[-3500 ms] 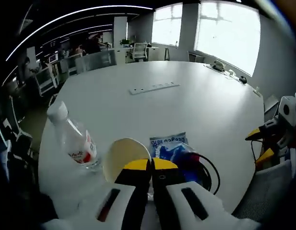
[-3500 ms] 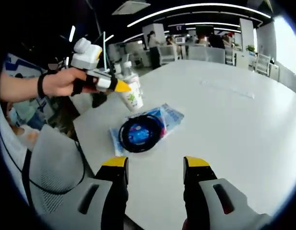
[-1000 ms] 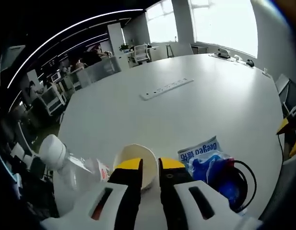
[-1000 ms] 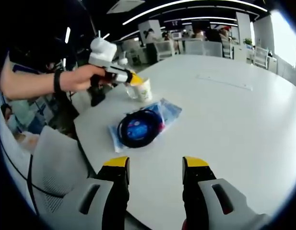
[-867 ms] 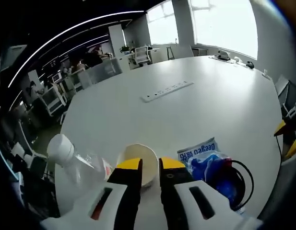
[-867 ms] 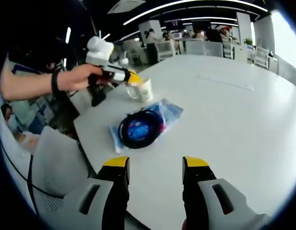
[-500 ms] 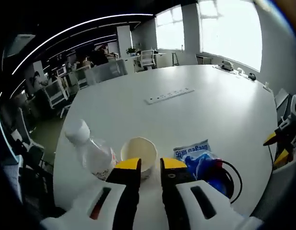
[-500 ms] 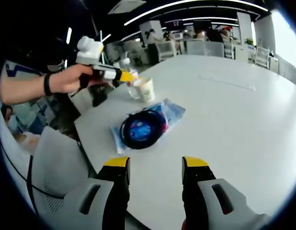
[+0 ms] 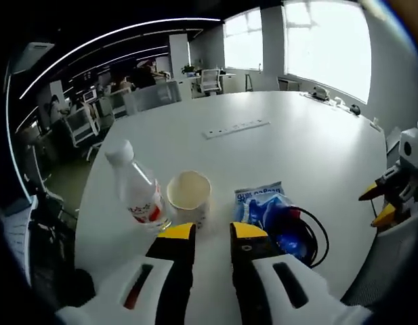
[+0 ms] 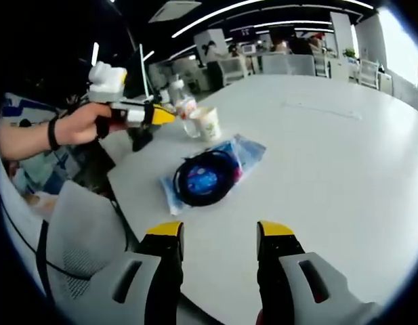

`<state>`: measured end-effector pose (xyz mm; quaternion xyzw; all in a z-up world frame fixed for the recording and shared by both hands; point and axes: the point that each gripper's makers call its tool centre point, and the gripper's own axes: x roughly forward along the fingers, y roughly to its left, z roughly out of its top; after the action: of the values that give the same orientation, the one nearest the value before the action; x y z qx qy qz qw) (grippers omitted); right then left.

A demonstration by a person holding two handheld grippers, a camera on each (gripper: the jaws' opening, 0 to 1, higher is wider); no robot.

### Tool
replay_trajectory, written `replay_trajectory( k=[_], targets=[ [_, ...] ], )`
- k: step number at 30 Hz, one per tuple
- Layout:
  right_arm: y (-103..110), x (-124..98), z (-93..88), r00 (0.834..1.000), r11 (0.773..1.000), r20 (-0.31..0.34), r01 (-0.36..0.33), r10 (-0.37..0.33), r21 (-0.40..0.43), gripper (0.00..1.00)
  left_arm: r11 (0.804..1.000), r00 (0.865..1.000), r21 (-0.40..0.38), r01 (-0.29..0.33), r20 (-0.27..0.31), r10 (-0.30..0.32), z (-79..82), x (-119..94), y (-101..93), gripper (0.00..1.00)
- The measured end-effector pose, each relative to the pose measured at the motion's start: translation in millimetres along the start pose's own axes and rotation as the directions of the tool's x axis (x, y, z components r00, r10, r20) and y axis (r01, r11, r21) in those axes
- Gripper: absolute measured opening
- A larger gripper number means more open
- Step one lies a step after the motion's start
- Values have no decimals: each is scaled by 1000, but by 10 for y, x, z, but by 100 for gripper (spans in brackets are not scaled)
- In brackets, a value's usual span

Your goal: Arrange the tabletop items into an orderly group along one side of the table until the central work area is clear of visible clutter.

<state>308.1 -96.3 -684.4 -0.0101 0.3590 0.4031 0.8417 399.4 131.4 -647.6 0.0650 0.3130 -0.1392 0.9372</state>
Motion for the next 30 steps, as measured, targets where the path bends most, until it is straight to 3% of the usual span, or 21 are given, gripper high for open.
replay_trajectory(
  k=[8,11,30],
  targets=[
    [21,26,39,1000,1000,9,-2,2,-6,42,999,1000,-40,10,-2,-10,-96,-107,-43,22],
    [30,46,52,1000,1000,12,-6,6,-9,42,991,1000,-127,30,12,-29,-135,-130,-97,22],
    [120,262,21,997,997,-30,-72,72,-25,42,988,1000,-156,7,-20,-10,-448,-338,-243,29]
  ],
)
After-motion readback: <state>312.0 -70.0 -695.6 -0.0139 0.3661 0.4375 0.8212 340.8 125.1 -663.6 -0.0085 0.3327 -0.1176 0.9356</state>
